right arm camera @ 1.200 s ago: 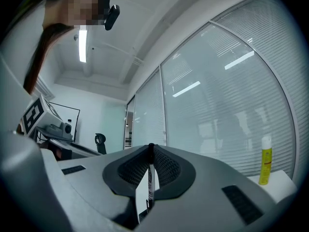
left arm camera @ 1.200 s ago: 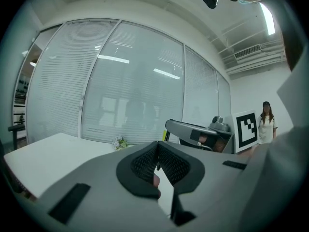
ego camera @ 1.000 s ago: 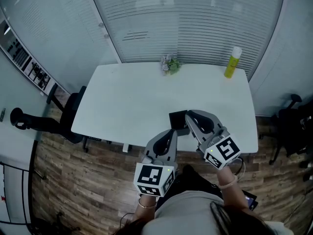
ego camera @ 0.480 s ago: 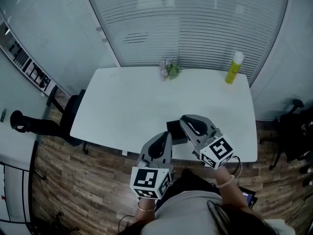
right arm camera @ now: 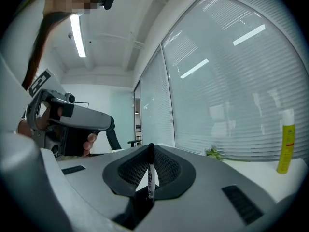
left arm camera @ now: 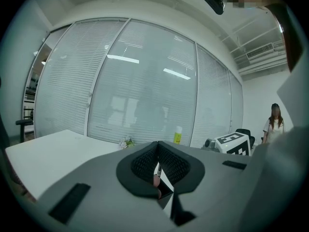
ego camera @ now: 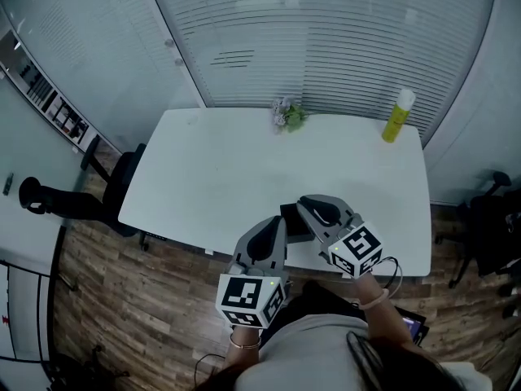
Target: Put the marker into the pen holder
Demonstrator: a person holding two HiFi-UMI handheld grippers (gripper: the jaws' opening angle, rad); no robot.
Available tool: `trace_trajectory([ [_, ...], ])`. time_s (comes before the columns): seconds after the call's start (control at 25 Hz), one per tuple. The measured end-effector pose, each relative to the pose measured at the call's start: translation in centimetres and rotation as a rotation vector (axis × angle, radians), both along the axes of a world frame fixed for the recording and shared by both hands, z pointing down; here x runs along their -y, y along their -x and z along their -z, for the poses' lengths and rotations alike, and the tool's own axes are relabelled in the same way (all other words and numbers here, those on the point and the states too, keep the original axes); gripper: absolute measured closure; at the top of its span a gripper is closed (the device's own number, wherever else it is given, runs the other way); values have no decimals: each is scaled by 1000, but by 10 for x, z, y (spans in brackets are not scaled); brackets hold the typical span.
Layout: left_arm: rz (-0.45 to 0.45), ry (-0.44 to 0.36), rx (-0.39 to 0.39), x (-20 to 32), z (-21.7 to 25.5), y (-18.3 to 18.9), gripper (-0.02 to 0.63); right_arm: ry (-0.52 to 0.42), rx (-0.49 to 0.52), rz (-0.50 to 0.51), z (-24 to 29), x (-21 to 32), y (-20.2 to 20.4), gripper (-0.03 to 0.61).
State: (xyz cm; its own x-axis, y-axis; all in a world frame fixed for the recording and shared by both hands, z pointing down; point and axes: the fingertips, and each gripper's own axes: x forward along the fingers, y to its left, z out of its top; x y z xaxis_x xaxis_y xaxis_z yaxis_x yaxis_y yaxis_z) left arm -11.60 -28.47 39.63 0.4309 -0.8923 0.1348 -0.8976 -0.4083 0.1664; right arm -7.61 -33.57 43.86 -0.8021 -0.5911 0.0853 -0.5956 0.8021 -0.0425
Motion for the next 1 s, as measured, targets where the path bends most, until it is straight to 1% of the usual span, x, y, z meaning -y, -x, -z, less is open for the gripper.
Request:
trace_trajectory([
  [0.52, 22, 41, -13, 13, -11, 9, 595, 83, -94, 33, -37, 9, 14, 528],
  [1.0, 22, 54, -17, 22, -17, 16, 594, 144, -189, 45, -60, 16, 23, 528],
])
